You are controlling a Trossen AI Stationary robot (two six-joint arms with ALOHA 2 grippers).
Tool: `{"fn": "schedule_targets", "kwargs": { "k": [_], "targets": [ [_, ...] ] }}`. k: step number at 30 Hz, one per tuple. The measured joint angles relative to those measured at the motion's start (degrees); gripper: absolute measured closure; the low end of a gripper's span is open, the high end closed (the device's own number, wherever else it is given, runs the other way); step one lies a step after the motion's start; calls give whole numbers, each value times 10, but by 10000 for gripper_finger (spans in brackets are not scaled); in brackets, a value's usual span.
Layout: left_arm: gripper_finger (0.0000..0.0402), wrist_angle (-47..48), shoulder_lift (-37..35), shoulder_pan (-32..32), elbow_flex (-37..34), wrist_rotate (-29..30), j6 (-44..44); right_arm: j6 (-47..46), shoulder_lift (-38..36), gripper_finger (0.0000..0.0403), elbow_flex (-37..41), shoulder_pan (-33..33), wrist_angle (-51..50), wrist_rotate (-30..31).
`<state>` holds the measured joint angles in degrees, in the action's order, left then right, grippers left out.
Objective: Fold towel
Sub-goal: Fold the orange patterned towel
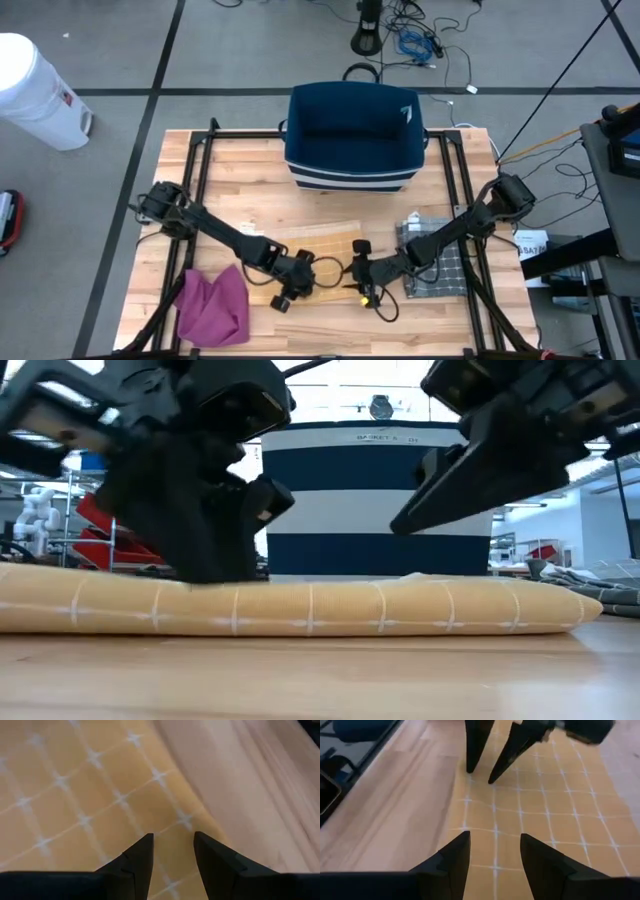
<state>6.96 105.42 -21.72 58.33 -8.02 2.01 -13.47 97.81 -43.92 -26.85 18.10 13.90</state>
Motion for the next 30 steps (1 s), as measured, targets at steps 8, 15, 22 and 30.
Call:
{"fn": "schedule_targets", "kwargs": {
  "k": [8,15,22,30],
  "targets": [
    [252,-17,47,-16,3,56,-2,1,45,243,0,-3,14,6],
    [252,-24,42,-15,2,61,-2,-24,74,243,1,-4,8,-5],
    [252,-41,43,-7,1,68,15,-63,69,243,-4,-2,-105,1],
    [252,-147,44,16,-1,105,35,-74,17,243,-1,-2,-219,28]
  ]
}}
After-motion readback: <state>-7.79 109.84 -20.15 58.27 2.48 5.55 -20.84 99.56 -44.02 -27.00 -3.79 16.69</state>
